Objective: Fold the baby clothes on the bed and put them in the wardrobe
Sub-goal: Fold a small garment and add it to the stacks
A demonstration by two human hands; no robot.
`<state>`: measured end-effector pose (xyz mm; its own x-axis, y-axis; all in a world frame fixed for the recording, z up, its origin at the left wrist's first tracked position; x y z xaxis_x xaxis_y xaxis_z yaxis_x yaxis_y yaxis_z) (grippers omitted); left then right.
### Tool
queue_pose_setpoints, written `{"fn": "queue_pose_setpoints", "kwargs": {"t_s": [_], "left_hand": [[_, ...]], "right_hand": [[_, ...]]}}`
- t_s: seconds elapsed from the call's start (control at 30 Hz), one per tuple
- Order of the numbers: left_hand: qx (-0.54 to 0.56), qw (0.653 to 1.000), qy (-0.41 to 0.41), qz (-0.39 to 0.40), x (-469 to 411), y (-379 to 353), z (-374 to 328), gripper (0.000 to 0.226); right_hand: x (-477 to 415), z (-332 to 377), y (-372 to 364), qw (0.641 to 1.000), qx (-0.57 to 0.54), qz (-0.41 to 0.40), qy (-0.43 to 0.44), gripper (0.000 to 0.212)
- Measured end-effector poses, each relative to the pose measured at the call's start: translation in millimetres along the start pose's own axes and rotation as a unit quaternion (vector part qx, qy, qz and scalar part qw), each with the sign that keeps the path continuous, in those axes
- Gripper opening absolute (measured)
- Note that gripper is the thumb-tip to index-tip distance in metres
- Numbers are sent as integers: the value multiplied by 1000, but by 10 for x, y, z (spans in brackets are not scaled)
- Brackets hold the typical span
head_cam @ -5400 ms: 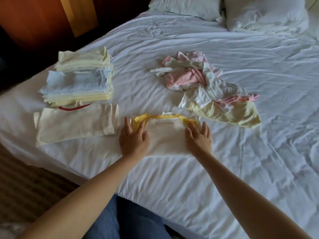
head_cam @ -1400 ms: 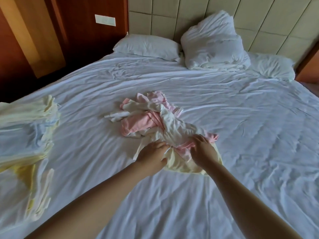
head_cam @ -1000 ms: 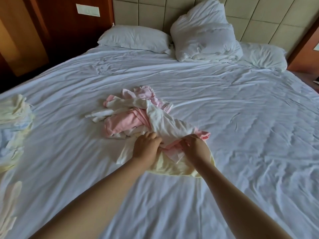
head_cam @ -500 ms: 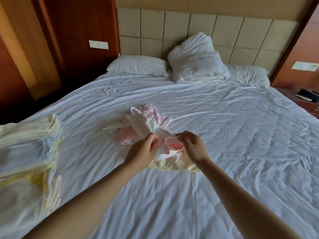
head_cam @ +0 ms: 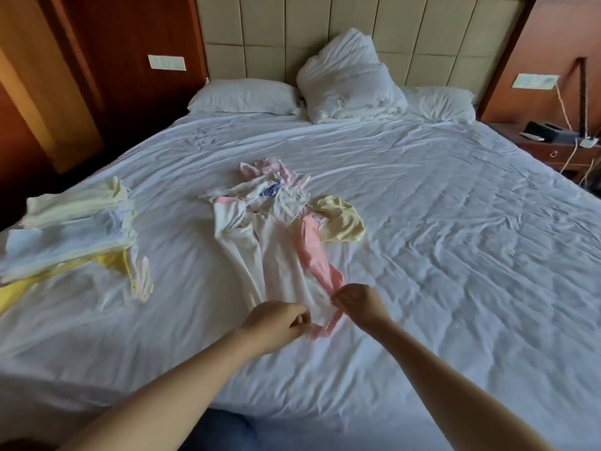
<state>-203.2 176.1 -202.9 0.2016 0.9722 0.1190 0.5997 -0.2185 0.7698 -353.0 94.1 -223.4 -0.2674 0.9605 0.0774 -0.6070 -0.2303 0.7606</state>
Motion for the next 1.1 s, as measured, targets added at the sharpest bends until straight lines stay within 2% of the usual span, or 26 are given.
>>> {"fn": "queue_pose_setpoints", "kwargs": {"t_s": [0.1,0.17,0.23,0.3,0.43,0.5,0.63,0.7,0.8,0.9,0.97,1.03,1.1], "left_hand": [[-19,999,16,42,48,-227,41,28],[-31,996,29,73,61,-341,94,21],[-35,994,42,95,84,-402,139,19],[-40,992,54,108,90,-436,183,21],[-47,991,67,109,60,-442,205,46],[-35,992,71,102,32,-423,179,48],[-38,995,76,49,-43,-286,143,36],[-58,996,65,-1,-109,-169,126,31],[-11,997,38,-70,-215,26,56,25],[51,993,-30,-105,-332,236,-134,65],[53,990,-75,-105,-414,370,-271,76],[40,989,-103,-98,-466,480,-346,69],[17,988,-102,-115,-452,657,-358,48]], "right_hand": [[118,-258,2,999,7,-19,-43,16],[161,-392,47,995,14,-55,-77,8],[174,-465,31,993,23,-68,-96,22],[167,-463,-62,993,26,-35,-106,38],[109,-498,-203,992,20,5,-125,52],[80,-530,-245,991,19,6,-135,48],[53,-453,-239,990,49,8,-134,20],[8,-380,-217,992,47,8,-120,21],[-31,-230,-183,993,-51,7,-104,15],[-10,51,-42,976,-208,4,-68,13],[14,264,31,960,-275,32,-34,13],[31,448,96,953,-299,56,-7,19],[27,597,192,951,-305,54,9,24]]}}
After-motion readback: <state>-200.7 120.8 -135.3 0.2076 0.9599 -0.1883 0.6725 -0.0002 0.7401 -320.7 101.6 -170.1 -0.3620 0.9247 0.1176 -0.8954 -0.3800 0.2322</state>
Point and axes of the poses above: each hand's wrist, its own x-axis away from the middle knuckle, its own y-axis out of the back of the hand, z = x × y, the point moved 10 cm from there along -x, towards the middle knuckle, and after that the axes turned 14 degrees about x, right-handed, at the moved point
